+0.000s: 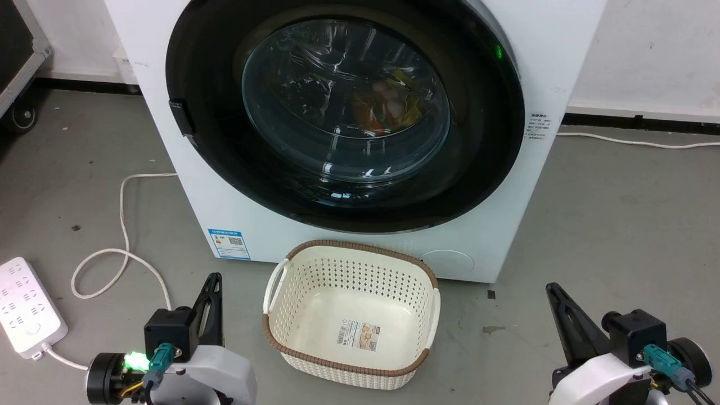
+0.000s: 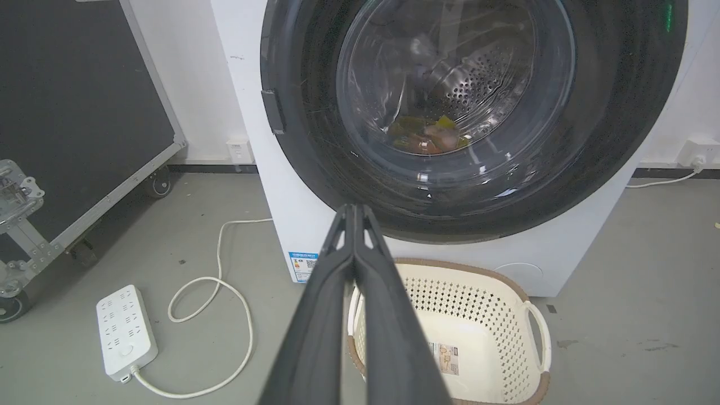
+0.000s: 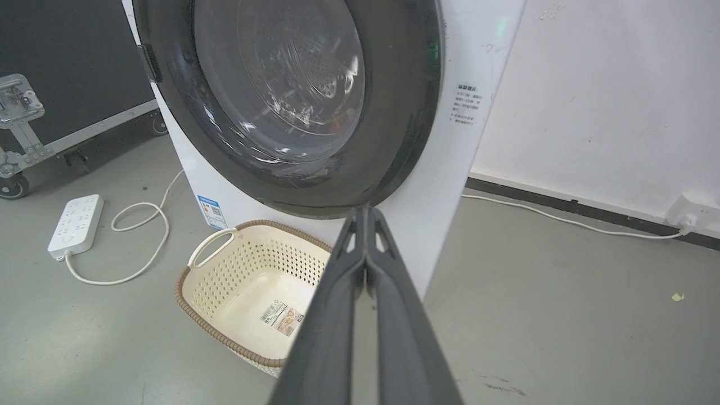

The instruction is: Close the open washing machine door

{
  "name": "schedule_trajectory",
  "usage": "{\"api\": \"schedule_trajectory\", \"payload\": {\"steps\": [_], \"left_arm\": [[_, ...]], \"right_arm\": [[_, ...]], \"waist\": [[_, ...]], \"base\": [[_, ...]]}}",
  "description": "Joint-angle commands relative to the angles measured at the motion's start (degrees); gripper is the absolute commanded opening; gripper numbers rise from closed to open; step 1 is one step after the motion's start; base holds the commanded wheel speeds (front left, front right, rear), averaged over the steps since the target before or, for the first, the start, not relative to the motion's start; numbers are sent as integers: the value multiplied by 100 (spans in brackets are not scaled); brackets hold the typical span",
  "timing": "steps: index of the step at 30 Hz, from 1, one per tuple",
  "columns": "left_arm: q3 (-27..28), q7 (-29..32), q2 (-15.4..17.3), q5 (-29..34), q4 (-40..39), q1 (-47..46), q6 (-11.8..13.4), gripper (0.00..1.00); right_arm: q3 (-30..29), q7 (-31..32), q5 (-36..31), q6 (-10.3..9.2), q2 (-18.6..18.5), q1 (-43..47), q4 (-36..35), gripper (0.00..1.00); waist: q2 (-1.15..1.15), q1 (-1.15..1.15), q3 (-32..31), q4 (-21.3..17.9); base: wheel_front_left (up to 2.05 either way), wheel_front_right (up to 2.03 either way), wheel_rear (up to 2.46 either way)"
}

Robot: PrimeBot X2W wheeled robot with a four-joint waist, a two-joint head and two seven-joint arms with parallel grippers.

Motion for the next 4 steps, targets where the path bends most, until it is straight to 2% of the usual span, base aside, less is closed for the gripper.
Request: {"api": "schedule_trajectory", "payload": {"steps": [1,4], "left_arm": [[24,2,-8,12,-32,82,-26,0],[24,2,-8,12,-32,82,-26,0]], "right_arm": [[5,4,-43,-4,-7,-82,-40,0],[5,4,-43,-4,-7,-82,-40,0]], "waist": [[0,0,0,0],[0,0,0,0]], "base": [[0,0,0],[0,0,0]]}}
